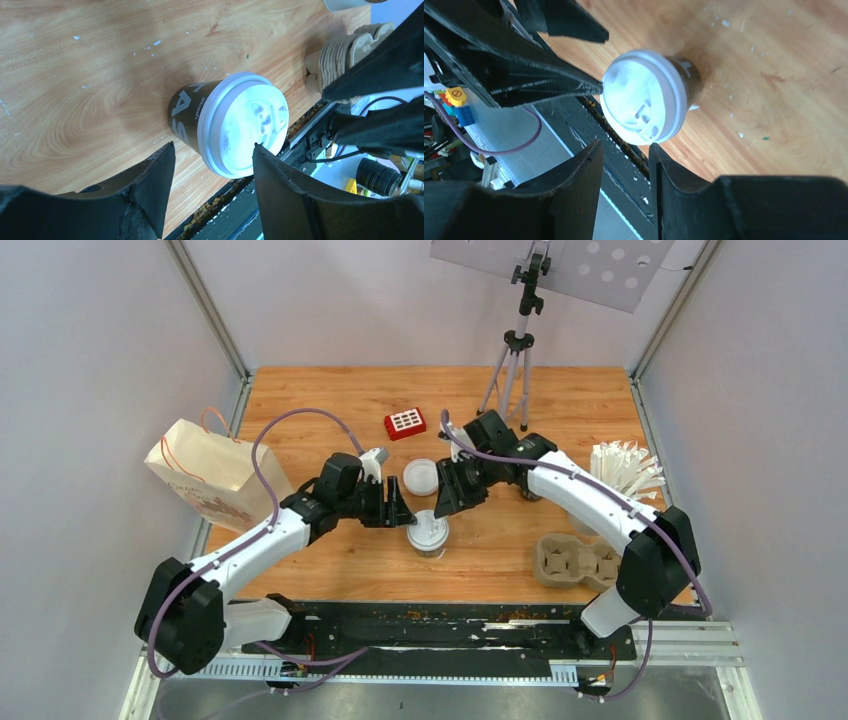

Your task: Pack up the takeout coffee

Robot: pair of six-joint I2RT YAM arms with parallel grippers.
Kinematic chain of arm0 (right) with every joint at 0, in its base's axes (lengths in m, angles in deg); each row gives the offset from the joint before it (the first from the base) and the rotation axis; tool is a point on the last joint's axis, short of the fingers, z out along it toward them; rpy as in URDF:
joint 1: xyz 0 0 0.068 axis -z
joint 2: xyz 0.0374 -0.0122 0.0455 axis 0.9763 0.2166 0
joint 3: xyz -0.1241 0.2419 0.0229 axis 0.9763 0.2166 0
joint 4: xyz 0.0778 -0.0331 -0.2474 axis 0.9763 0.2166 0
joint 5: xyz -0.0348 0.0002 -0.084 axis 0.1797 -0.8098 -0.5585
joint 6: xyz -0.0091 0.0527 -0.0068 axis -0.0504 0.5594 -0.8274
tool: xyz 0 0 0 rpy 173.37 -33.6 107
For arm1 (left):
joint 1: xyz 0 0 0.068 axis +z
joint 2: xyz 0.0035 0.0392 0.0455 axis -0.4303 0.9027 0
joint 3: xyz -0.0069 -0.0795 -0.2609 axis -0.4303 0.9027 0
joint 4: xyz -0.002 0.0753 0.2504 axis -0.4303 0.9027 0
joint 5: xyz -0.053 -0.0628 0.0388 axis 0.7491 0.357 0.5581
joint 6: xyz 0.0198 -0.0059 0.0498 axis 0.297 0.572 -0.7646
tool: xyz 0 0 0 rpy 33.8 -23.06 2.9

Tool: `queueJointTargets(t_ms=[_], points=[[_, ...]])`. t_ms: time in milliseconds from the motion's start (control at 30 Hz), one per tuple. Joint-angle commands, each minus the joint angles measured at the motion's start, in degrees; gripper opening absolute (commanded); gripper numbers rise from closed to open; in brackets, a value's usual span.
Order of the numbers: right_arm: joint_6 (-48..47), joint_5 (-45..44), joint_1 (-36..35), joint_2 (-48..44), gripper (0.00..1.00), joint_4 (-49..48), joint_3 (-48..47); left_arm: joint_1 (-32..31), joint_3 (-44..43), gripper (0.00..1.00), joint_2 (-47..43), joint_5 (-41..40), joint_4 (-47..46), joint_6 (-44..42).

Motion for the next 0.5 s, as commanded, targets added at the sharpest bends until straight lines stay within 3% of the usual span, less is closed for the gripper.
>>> queueJointTargets(t_ms=[0,467], points=[[-4.9,1.9,2.0,2.7,0.39,0.2,-5.1,-0.2,-0.4,0.66,-2.5,-1.0,1.6,-0.1],[-7.5,5.5,3.1,8.5,0.44,-1.9,-5.2,-1.0,5.7,0.53,-3.1,0.1,-3.5,2.9]])
